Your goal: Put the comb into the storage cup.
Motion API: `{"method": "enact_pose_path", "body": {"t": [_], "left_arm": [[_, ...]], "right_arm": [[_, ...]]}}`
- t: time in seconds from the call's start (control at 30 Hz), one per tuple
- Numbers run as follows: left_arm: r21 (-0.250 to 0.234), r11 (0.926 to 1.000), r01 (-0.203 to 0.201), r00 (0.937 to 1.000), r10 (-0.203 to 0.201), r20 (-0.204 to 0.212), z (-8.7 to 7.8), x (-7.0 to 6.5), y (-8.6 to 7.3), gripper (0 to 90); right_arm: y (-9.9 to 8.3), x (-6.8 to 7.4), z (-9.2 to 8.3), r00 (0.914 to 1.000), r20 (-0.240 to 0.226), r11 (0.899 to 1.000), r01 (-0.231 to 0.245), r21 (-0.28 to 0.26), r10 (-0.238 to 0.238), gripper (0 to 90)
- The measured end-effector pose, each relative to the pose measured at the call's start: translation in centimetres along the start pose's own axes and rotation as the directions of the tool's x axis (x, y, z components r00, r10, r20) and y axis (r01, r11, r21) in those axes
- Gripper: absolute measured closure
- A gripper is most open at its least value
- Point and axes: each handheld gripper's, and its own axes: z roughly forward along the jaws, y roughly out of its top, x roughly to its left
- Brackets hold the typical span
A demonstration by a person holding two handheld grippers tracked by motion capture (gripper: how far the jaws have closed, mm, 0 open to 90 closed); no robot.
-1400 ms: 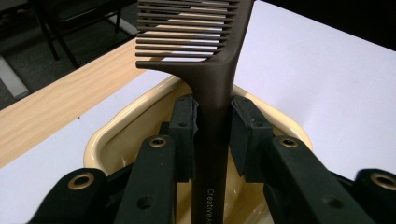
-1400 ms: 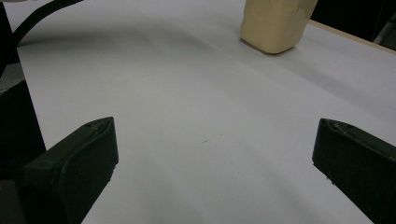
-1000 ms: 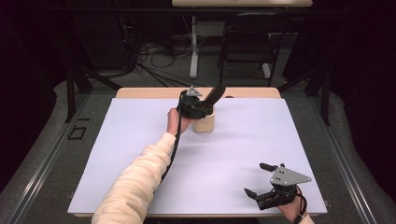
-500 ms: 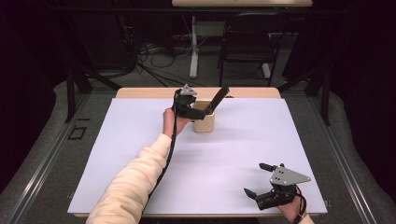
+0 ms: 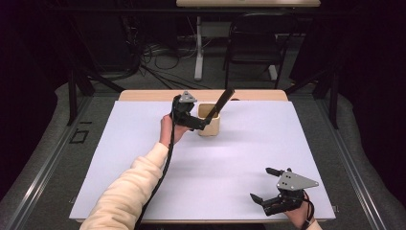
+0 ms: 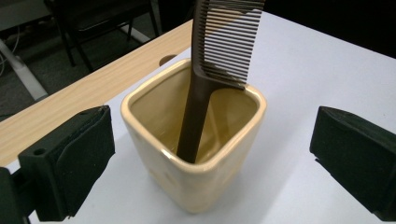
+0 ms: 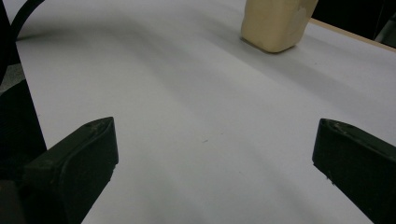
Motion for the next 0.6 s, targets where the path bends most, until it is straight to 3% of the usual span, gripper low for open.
{"method": "enact_pose_path", "body": {"t": [0.6], "left_arm": [[0.003,0.9999,-0.01,0.9996,0.01,-0.025,-3.3,-0.3,-1.4,0.2]], "right_arm": [[0.0,0.0,0.0,1.0,0.001,1.0,-0.001,0.003,0.001,0.0]]}}
